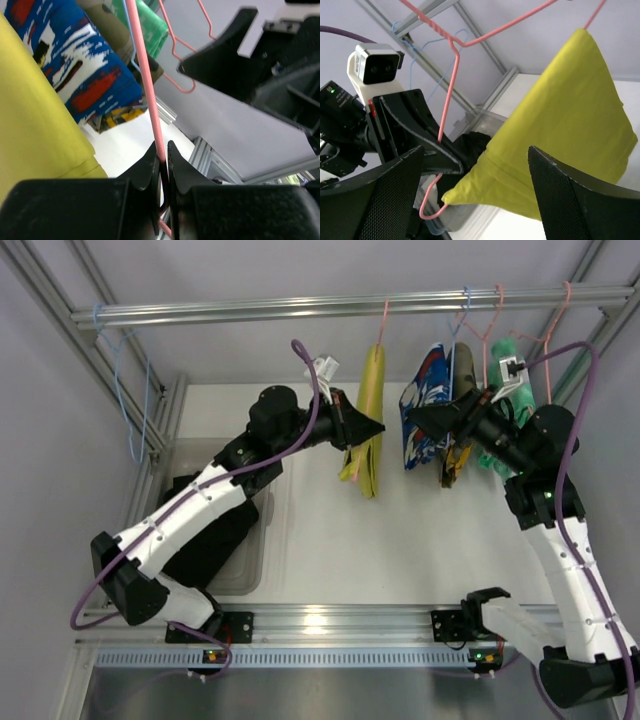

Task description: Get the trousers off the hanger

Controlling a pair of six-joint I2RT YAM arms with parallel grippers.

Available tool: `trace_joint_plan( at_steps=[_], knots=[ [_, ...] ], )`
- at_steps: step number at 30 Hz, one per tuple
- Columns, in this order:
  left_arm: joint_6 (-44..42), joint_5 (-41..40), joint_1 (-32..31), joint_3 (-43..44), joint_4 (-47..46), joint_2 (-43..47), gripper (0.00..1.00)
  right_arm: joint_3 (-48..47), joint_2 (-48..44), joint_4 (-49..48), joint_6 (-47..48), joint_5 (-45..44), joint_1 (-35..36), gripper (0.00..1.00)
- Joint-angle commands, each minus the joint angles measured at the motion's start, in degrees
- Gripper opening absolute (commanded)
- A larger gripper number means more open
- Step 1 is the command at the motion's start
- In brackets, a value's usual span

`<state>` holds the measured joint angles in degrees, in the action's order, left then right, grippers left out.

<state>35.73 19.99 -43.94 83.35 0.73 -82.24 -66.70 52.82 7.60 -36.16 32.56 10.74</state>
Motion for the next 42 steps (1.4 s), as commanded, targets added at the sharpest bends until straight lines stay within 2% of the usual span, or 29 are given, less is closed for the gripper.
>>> trace_joint_plan(
  at_steps=[1, 6, 9, 20, 26, 32, 33, 35, 36, 39, 42],
  knots=[
    [-3.1, -1.7, -0.5, -1.0, -10.9, 7.1, 0.00, -1.4, 3.6, -12.3, -5.3, 4.0, 3.1, 0.82],
    [-0.3, -3.0, -0.6, -4.7, -11.1, 8.8, 0.00, -3.1, 8.9, -15.0, -4.3, 0.9, 10.4, 0.78],
    [-0.1, -2.5, -0.5, -4.4, -10.5, 9.5, 0.00, -2.9, 11.7, -17.6, -7.4, 0.7, 13.4, 0.70],
    [0.2, -1.8, -0.6, -5.0, -12.0, 9.6, 0.00, -3.7, 18.5, -26.5, -15.2, 2.0, 15.0, 0.53],
    [0.1, -3.1, -0.5, -5.6, -11.7, 9.6, 0.00, -4.5, 20.7, -31.3, -21.8, 3.3, 15.1, 0.37],
    [0.8, -5.8, 0.3, -5.7, -8.8, 9.6, 0.00, -4.9, 20.1, -29.9, -23.5, 3.1, 15.1, 0.08],
    [1.9, -6.0, 1.1, -5.8, -8.5, 9.6, 0.03, -5.0, 20.0, -28.8, -24.0, 3.0, 15.1, 0.00],
    [2.2, -6.0, 1.9, -5.9, -7.9, 9.9, 0.12, -4.9, 19.3, -28.2, -24.2, 3.1, 15.1, 0.00],
    [2.1, -5.8, 2.3, -5.9, -7.6, 10.1, 0.36, -5.0, 19.2, -28.1, -24.2, 3.4, 15.0, 0.00],
    [0.5, -5.2, 3.7, -5.2, -4.2, 11.7, 0.73, -5.4, 18.2, -28.2, -24.0, 4.5, 14.4, 0.00],
    [-4.4, -2.9, 5.5, -5.6, -1.0, 15.3, 0.79, -5.4, 17.2, -28.4, -24.3, 5.8, 13.2, 0.00]
  ],
)
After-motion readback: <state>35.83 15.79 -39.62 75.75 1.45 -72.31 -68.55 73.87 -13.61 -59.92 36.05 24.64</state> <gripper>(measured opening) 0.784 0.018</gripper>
